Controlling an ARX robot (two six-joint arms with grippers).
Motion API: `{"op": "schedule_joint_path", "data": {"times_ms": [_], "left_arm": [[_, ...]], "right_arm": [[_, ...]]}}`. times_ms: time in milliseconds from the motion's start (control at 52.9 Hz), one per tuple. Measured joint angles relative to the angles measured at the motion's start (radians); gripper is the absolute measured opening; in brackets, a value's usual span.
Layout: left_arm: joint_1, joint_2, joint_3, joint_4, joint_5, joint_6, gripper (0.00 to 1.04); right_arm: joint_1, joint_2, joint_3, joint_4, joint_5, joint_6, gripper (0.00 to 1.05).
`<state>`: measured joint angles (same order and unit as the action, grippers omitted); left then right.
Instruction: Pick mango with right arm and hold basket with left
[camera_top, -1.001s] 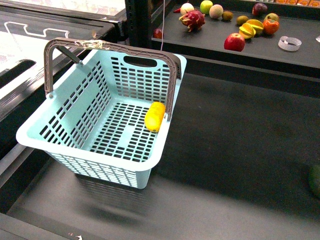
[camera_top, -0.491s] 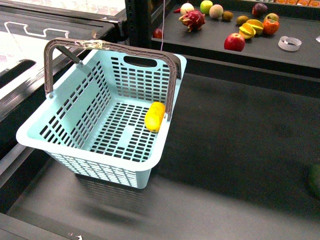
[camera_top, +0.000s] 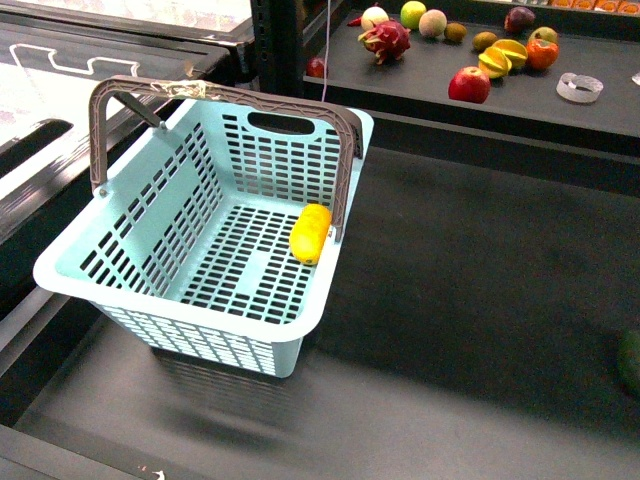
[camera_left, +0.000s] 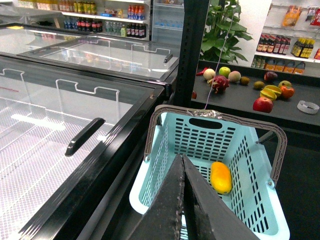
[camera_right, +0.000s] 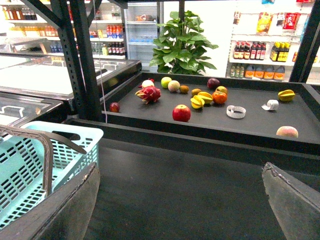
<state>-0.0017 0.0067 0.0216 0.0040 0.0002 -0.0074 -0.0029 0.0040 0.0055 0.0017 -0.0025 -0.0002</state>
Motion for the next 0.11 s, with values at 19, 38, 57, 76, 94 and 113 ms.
{"op": "schedule_joint_path", "data": {"times_ms": [19, 38, 57, 76, 94, 113], "left_arm": [[0.000, 0.000, 0.000, 0.000, 0.000, 0.000, 0.02], [0.000, 0.000, 0.000, -0.001, 0.000, 0.000, 0.02], [0.000, -0.001, 0.000, -0.001, 0.000, 0.000, 0.02], [0.000, -0.001, 0.000, -0.001, 0.000, 0.000, 0.02], [0.000, -0.001, 0.000, -0.001, 0.000, 0.000, 0.02], [0.000, -0.001, 0.000, -0.002, 0.000, 0.000, 0.02]], "right_arm": [[0.000, 0.000, 0.000, 0.000, 0.000, 0.000, 0.97], [0.000, 0.000, 0.000, 0.000, 0.000, 0.000, 0.97], [0.000, 0.000, 0.000, 0.000, 0.000, 0.000, 0.97], [0.000, 0.000, 0.000, 0.000, 0.000, 0.000, 0.97], [0.000, 0.000, 0.000, 0.000, 0.000, 0.000, 0.97], [0.000, 0.000, 0.000, 0.000, 0.000, 0.000, 0.97]]}}
